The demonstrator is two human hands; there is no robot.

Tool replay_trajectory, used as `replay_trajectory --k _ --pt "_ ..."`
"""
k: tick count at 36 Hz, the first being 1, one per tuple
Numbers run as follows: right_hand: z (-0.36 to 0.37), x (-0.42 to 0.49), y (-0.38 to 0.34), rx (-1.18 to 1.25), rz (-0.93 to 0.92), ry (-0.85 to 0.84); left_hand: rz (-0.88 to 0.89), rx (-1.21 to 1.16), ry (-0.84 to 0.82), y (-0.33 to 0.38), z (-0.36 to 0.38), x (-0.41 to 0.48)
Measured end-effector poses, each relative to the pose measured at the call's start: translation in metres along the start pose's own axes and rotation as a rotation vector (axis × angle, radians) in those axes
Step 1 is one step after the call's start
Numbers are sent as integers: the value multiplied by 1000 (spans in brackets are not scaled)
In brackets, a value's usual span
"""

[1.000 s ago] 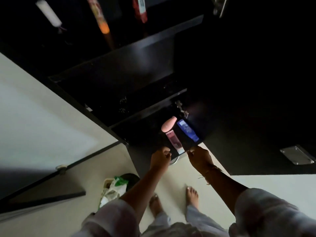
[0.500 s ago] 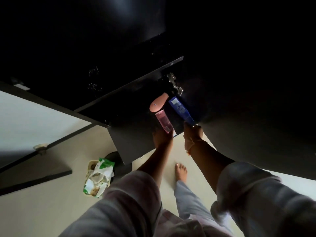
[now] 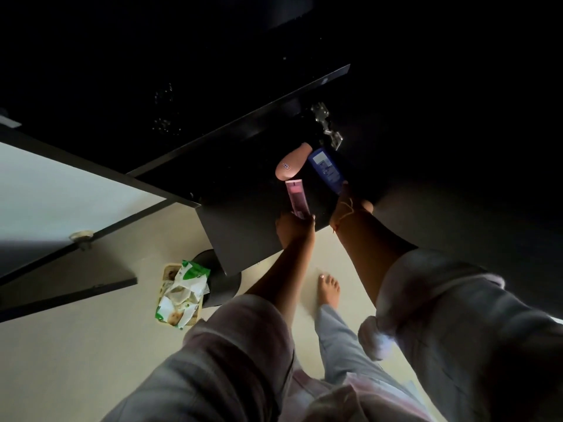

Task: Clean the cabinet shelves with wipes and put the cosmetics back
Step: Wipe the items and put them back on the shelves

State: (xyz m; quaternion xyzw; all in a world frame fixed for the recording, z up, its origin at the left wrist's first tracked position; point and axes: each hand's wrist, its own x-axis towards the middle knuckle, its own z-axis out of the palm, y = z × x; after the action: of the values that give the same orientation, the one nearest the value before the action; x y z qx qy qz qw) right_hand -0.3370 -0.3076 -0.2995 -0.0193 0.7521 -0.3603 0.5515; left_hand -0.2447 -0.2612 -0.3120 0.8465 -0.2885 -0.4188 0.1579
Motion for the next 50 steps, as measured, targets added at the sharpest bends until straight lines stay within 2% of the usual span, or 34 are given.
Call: replay_trajectory --k 1,3,5,9,18,27,30,34,38,44,47,50 --pt "2 2 2 -36 15 51 15 11 0 -1 -3 -1" --pt "4 5 7 -369 -27 228 47 36 -5 -5 -10 -2" --pt "7 1 8 -577 -131 304 77 69 -11 -9 -17 -2" --pt "5 -4 20 -718 -298 252 136 136 11 -17 -31 3" --pt "6 -6 22 -997 -572 125 104 93 -8 -32 -53 11" --pt "-12 -28 21 -877 -469 15 230 191 18 -36 -77 -3" --pt "-30 -50 24 -886 -506 -13 274 175 36 -36 -93 -21" --pt "-55 -93 20 -944 -643 -50 457 135 113 -36 -122 -51" --pt "-74 -145 8 -847 -789 -83 653 94 239 -27 -156 -81" --pt "-70 -196 -37 -716 -1011 -182 933 101 513 20 -216 -105" --pt "-53 -202 -70 -759 -1198 -122 1054 178 670 52 -245 -104" --pt "-30 -202 -98 -918 -1437 67 1041 307 771 78 -268 -97"
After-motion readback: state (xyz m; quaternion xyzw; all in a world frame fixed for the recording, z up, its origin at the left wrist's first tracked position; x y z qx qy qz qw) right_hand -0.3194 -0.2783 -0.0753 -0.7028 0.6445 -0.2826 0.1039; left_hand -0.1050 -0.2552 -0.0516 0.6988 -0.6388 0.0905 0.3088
